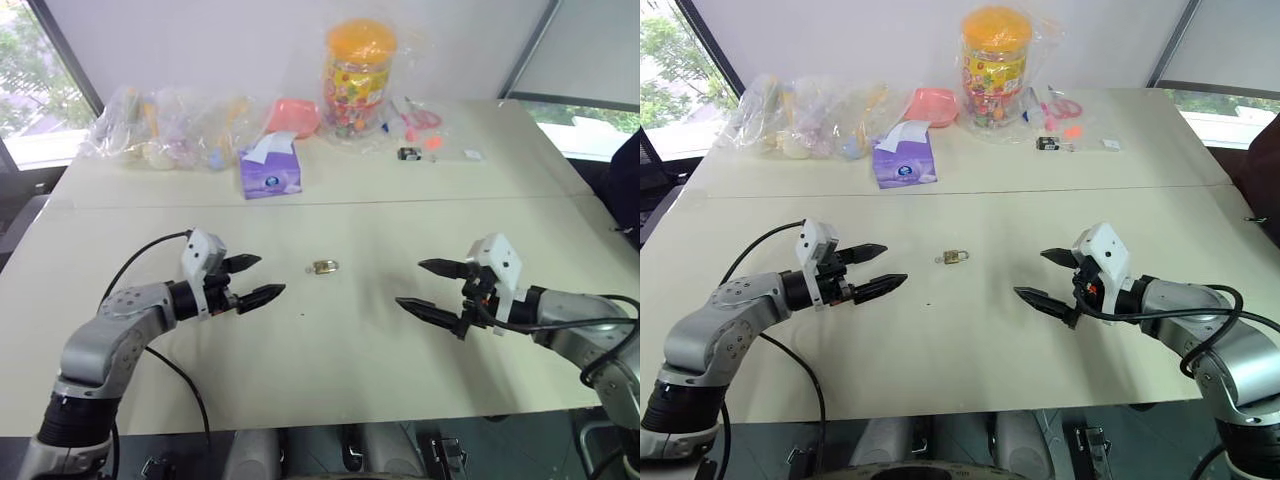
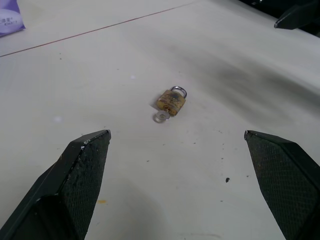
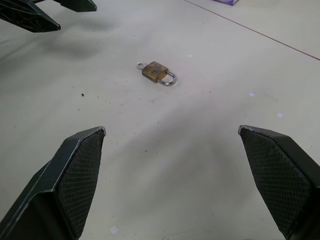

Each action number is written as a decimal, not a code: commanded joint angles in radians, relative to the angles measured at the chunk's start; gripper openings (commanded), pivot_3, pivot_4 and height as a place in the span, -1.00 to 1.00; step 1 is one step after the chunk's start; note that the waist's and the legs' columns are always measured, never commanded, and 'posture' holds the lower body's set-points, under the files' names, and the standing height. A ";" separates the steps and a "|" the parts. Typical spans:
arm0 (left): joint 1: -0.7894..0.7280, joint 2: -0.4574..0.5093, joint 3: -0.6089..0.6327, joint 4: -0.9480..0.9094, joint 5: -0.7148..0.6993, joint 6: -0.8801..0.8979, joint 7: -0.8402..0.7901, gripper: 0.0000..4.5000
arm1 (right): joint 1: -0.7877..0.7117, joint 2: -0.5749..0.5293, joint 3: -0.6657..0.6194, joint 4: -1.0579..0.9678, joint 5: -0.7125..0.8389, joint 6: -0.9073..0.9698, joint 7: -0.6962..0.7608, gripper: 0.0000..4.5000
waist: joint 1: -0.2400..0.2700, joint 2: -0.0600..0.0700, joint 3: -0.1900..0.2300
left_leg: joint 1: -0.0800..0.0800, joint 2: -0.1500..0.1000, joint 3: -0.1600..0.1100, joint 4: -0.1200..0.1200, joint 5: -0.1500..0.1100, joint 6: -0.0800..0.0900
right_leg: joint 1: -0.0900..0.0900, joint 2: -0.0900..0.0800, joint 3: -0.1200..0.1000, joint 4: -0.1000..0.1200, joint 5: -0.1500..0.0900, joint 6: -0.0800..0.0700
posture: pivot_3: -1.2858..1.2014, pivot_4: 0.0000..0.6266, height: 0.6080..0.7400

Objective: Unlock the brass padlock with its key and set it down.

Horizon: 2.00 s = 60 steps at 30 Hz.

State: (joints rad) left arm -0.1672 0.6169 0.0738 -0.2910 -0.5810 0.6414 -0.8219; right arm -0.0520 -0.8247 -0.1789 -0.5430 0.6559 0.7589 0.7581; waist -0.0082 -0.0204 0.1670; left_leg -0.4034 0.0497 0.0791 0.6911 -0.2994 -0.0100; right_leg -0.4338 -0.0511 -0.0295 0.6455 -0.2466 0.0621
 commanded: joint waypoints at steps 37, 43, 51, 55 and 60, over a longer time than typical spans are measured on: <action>-0.039 0.049 0.007 -0.010 -0.002 -0.017 -0.018 0.99 | -0.487 -0.053 0.393 0.204 -0.190 0.025 0.208 1.00 | -0.005 0.001 0.001 | 0.000 0.000 0.000 0.000 0.000 0.000 | -0.001 0.001 0.000 0.001 0.000 0.000 | 0.03 -0.52 1.00; -0.061 0.044 0.000 0.007 0.009 -0.025 -0.021 0.99 | -0.823 0.056 0.739 0.546 -0.480 -0.126 0.419 1.00 | -0.005 0.001 0.001 | -0.003 -0.001 0.002 0.000 0.000 0.000 | -0.004 0.000 0.000 0.000 0.000 0.000 | 0.03 -0.52 1.00; -0.014 0.039 0.009 -0.033 0.014 -0.035 0.001 0.99 | -1.089 0.343 0.849 1.093 -0.670 -0.301 0.513 1.00 | -0.004 0.001 0.001 | -0.004 0.000 0.003 -0.002 0.001 -0.001 | -0.008 0.002 0.001 0.003 0.003 0.003 | 0.03 -0.52 1.00; 0.010 0.043 0.029 -0.057 0.010 -0.033 0.019 0.99 | -1.145 0.439 0.848 1.303 -0.736 -0.409 0.526 1.00 | -0.004 0.001 0.001 | -0.004 0.000 0.004 -0.003 0.001 -0.001 | -0.008 0.001 0.001 0.003 0.004 0.003 | 0.03 -0.52 1.00; 0.030 0.049 0.043 -0.072 0.009 -0.032 0.029 0.99 | -1.156 0.487 0.829 1.386 -0.777 -0.465 0.552 1.00 | -0.007 0.001 0.001 | -0.004 0.000 0.004 -0.003 0.001 -0.001 | -0.008 -0.001 0.001 0.003 0.004 0.003 | 0.03 -0.52 1.00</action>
State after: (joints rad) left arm -0.1407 0.6583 0.0949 -0.3251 -0.5675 0.6215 -0.7970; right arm -1.1947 -0.3482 0.6665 0.8281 -0.1019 0.3129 1.2962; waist -0.0157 -0.0190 0.1681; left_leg -0.4071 0.0497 0.0829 0.6880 -0.2983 -0.0114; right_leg -0.4416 -0.0517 -0.0289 0.6486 -0.2429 0.0650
